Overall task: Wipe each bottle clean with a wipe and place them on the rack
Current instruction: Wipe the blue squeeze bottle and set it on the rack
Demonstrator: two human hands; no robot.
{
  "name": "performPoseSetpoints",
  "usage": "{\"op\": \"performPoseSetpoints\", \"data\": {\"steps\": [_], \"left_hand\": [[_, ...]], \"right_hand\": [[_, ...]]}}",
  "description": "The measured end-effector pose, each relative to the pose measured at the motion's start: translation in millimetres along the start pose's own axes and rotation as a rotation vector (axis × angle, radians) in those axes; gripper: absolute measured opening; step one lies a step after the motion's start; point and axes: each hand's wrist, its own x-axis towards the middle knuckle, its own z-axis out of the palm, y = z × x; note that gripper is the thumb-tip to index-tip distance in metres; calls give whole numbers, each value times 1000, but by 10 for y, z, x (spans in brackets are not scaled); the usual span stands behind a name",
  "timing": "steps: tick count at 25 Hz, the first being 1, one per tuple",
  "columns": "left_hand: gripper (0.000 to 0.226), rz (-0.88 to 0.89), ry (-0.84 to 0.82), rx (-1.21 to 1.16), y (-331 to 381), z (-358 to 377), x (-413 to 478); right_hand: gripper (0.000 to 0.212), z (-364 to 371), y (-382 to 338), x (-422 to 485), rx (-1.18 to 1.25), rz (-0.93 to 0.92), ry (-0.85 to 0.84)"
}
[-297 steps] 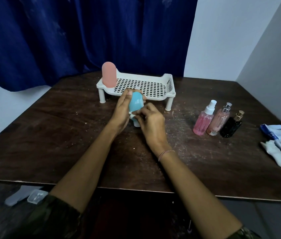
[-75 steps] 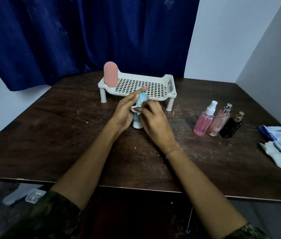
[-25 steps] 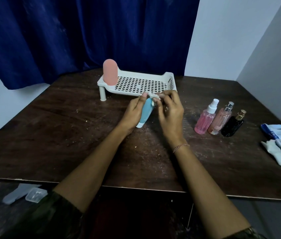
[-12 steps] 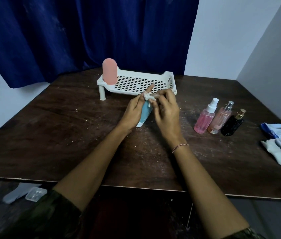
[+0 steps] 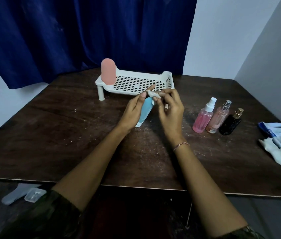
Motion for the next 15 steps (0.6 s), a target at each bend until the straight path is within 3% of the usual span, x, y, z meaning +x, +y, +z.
{"op": "performPoseSetpoints", "data": {"steps": [5, 9, 15], "left_hand": [[52, -15, 45, 49, -9, -3, -29], [39, -14, 71, 39, -1, -28, -7], [37, 17, 98, 10, -26, -65, 23]], "right_hand": [[14, 23, 101, -11, 37, 121, 13], [18, 57, 86, -27, 20, 125, 13], [13, 84, 80, -46, 42, 190, -5]]}}
